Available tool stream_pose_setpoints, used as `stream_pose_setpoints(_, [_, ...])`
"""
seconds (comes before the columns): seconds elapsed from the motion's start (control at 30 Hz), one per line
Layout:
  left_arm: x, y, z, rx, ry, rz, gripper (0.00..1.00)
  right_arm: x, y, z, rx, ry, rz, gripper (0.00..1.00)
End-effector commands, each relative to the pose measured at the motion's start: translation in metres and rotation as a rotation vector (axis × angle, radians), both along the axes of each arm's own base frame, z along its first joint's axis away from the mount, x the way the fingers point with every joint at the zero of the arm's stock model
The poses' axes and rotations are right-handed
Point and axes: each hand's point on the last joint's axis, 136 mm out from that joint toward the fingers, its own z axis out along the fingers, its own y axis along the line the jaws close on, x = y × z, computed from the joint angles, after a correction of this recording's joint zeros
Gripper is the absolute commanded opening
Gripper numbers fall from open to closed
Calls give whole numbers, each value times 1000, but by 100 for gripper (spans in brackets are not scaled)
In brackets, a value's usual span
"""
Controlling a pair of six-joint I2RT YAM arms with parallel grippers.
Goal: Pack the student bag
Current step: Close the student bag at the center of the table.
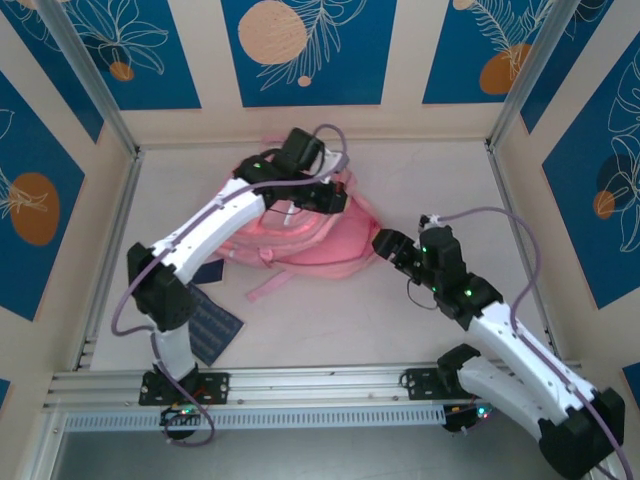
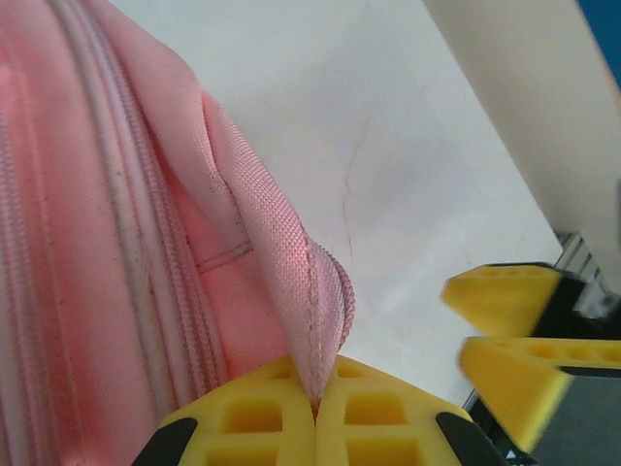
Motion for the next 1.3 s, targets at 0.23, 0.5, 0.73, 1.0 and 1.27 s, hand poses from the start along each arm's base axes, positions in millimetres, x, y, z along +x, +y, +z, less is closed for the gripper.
stream_pose_setpoints(0.23, [-31,-47,-4,-14,14,-99,15,-36,-64,0,-196,0,-159,72])
stream_pose_setpoints(0.5, [-43,-13,29,10,-62,-55,61,-36,-36,32,-148,-95,4,71])
stream_pose_setpoints(0.73, [-64,72,55,25,-175,153,62,-46,23,46,-108,-84,288,66])
stream_pose_setpoints(1.0, [-102,219,-21,145,-4,644,72,-74,110,23,-219,-27,603,63])
stream_pose_setpoints(1.27, [-160,313,-100,274,145,973,78,-110,203,-13,-272,49,908,63])
